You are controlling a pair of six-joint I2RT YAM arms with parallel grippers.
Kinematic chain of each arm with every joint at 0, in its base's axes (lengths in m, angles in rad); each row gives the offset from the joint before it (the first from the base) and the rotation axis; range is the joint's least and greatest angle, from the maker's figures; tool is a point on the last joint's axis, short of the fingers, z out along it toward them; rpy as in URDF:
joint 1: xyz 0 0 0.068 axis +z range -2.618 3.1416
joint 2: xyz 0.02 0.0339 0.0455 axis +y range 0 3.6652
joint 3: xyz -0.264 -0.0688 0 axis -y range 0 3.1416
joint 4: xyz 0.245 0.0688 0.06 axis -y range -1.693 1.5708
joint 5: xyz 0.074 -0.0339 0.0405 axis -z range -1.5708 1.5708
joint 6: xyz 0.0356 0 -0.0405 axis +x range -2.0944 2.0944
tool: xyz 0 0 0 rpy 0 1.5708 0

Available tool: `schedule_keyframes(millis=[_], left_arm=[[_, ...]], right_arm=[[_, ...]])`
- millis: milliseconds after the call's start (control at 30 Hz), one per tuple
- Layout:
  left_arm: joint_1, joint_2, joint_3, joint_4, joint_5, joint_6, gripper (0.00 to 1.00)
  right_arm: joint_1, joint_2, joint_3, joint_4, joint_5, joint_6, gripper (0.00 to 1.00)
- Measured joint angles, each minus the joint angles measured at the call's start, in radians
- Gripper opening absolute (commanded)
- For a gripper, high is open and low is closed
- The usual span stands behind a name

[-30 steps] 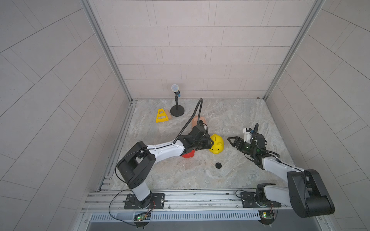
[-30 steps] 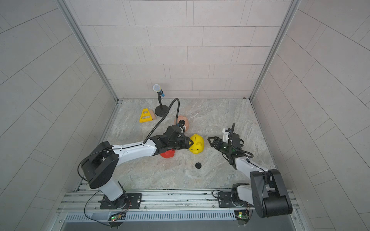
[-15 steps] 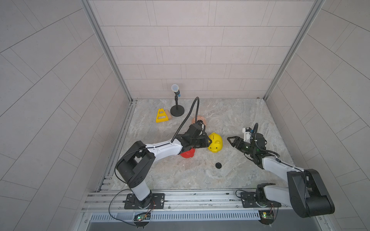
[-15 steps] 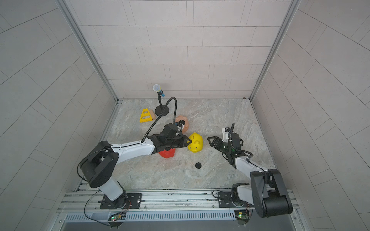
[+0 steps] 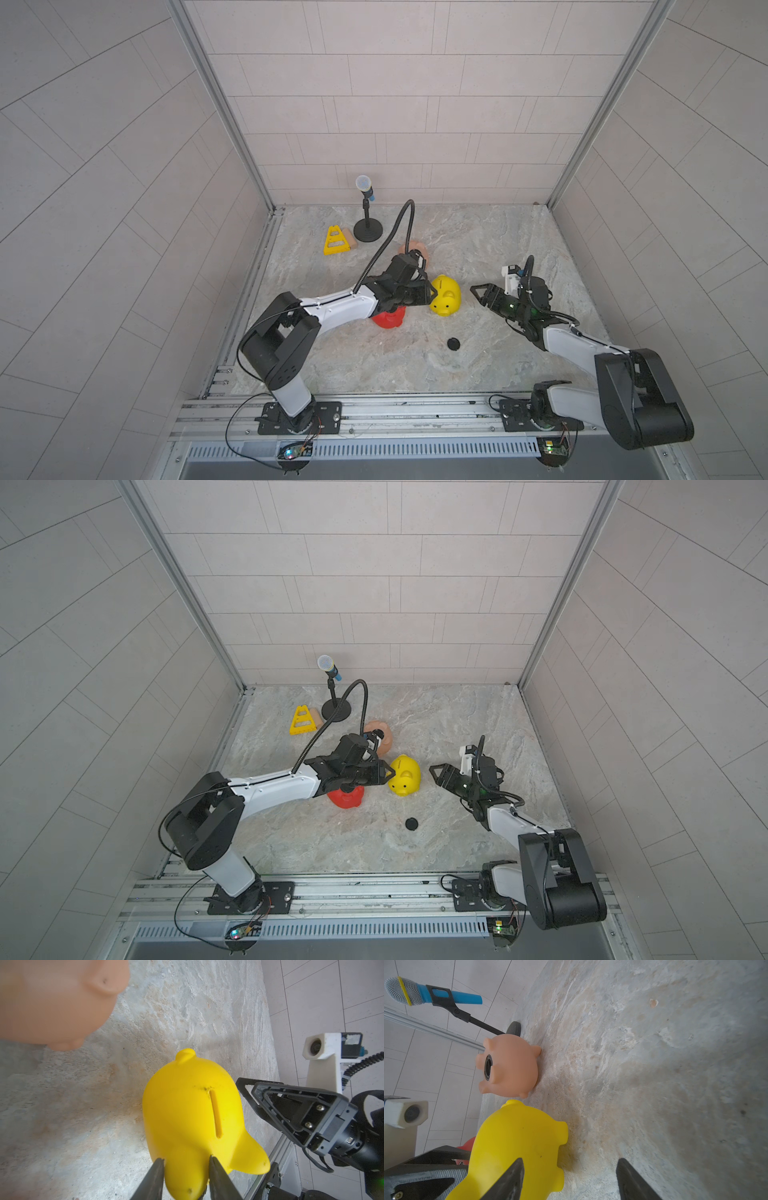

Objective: Close piggy banks
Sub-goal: Turn over the piggy bank at the center of the board.

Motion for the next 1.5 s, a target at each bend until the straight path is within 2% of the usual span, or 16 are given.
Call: schedule_keyframes(millis=[1500], left_arm=[[0.002, 0.034, 0.067, -0.068, -0.019, 0.064, 0.39]], right_arm=[[0.004, 0.002, 0.002, -0.006, 0.0, -0.004, 0.71]])
